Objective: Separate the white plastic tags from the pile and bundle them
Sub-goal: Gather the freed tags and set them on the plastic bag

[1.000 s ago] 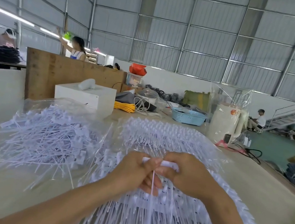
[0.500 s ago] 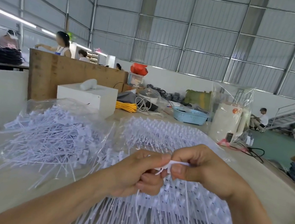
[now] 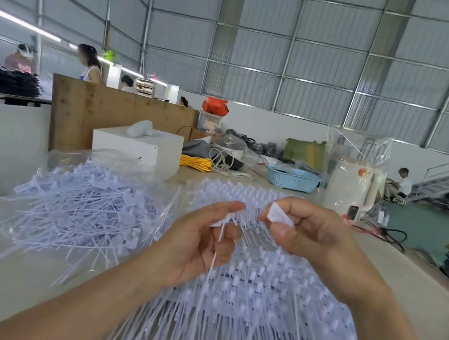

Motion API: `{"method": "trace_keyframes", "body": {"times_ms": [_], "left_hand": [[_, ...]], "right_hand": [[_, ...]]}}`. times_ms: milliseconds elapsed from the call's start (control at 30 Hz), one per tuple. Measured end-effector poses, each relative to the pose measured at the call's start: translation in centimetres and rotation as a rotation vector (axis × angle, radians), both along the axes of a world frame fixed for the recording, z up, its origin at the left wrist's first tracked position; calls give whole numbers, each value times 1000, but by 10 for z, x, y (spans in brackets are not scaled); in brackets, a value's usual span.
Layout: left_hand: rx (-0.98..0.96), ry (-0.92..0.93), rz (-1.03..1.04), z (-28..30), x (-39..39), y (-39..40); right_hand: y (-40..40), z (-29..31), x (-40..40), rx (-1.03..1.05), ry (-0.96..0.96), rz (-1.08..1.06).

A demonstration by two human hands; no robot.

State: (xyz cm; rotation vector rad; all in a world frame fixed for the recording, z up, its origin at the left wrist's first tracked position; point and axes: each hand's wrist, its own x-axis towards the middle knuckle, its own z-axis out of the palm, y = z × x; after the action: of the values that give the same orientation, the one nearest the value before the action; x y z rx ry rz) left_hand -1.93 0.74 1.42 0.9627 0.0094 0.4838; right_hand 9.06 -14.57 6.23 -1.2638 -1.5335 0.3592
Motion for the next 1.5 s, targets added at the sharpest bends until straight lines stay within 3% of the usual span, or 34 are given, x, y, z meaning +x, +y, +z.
{"method": "trace_keyframes", "body": {"times_ms": [100, 233, 400, 533, 667, 900, 1067, 1133, 1200, 1333, 1433, 1500], "left_hand": [[55, 91, 42, -4, 2, 0], [232, 139, 0, -3, -1, -7], [544, 153, 215, -8, -2, -8], [513, 78, 301, -5, -5, -5], [441, 131, 286, -4, -3, -4], [469, 252, 335, -7, -2, 0], [549, 280, 384, -7, -2, 3], [584, 268, 340, -6, -4, 5], [587, 247, 256, -5, -7, 7], [390, 72, 12, 4, -15, 15], [170, 7, 49, 13, -16, 22], [102, 19, 116, 13, -14, 22]], "right_hand": [[5, -1, -11, -77, -19, 69], [23, -12, -15, -131, -263, -213], [27, -17, -12, -115, -277, -257], [29, -20, 1, -136, -461, -413], [32, -23, 2, -116, -458, -404], [36, -35, -10, -8, -1048, -566], [43, -36, -16, -127, -1164, -548], [44, -36, -13, -163, -1089, -505], [43, -34, -10, -184, -893, -403], [26, -28, 8, -63, -85, -196], [14, -18, 25, 141, 591, -77], [14, -14, 29, 237, 851, -2]]}}
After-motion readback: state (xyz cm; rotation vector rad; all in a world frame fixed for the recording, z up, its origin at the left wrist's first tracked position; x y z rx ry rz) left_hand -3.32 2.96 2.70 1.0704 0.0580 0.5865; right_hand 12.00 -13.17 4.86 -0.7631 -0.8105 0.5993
